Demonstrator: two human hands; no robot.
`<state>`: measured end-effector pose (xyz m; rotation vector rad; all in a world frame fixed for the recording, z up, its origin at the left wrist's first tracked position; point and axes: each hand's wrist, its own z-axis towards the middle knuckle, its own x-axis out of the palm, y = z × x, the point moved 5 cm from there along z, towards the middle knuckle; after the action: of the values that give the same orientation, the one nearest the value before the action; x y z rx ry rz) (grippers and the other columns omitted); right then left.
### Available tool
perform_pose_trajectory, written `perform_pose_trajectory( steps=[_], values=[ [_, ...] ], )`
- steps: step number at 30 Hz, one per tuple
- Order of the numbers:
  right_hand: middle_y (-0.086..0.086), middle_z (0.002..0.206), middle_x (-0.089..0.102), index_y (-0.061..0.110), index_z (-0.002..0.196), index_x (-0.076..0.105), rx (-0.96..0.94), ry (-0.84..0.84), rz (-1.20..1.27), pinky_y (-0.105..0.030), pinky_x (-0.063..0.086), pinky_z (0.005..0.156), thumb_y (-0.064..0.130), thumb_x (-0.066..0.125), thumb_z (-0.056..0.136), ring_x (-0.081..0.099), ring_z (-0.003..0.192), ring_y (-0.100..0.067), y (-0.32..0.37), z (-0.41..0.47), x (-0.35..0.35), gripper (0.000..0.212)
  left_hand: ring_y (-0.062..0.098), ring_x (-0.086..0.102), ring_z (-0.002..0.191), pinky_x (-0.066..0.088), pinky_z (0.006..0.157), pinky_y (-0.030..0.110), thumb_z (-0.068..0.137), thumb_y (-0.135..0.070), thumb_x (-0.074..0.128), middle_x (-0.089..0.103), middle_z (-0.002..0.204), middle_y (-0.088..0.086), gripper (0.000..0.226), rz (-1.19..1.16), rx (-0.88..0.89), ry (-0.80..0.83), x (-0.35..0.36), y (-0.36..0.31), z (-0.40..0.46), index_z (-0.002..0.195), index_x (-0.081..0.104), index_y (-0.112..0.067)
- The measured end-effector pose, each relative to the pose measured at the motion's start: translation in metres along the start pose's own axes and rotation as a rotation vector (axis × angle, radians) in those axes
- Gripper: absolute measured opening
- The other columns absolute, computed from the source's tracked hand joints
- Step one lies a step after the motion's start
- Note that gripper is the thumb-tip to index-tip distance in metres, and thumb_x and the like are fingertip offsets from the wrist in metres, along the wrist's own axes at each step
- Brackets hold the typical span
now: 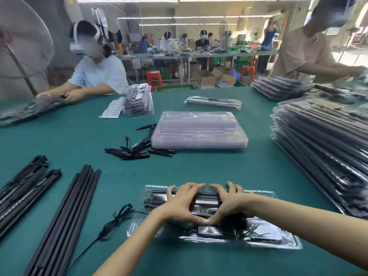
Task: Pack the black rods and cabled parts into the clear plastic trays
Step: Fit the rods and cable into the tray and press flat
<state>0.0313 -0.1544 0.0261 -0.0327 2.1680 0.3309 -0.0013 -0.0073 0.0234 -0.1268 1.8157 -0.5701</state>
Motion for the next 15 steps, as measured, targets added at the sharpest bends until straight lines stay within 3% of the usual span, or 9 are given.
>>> perform_pose_trajectory(
  steps=[3,8,15],
  values=[
    [-0.015,0.157,-0.015,0.043,0.15,0.001,-0.022,0.026,0.05,-0.047,0.005,0.119,0.058,0.078,0.065,-0.015,0.145,-0.032,-0.004,-0.003,-0.006,0.116,0.004,0.009,0.142,-0.01,0.114,0.047,0.076,-0.049,0.073,0.018,0.151,-0.008,0.1,-0.013,-0.01,0.018,-0.003,-0.001,-0.001,0.15,0.008,-0.035],
    [-0.015,0.157,-0.021,0.043,0.149,-0.006,0.0,0.002,0.003,-0.057,-0.004,0.115,0.059,0.079,0.062,-0.022,0.143,-0.031,-0.006,-0.003,0.002,0.122,0.01,0.01,0.143,-0.012,0.114,0.049,0.074,-0.043,0.076,0.016,0.152,-0.004,0.101,0.016,-0.093,0.068,-0.001,-0.006,0.003,0.15,0.009,-0.034],
    [-0.013,0.157,-0.018,0.041,0.148,0.001,0.029,-0.062,0.013,-0.058,-0.007,0.113,0.056,0.081,0.061,-0.019,0.144,-0.03,-0.004,0.0,0.007,0.119,0.014,0.009,0.143,-0.013,0.112,0.053,0.074,-0.03,0.076,0.018,0.148,-0.002,0.098,0.035,-0.154,0.068,0.006,-0.008,0.013,0.148,0.012,-0.033]
  ],
)
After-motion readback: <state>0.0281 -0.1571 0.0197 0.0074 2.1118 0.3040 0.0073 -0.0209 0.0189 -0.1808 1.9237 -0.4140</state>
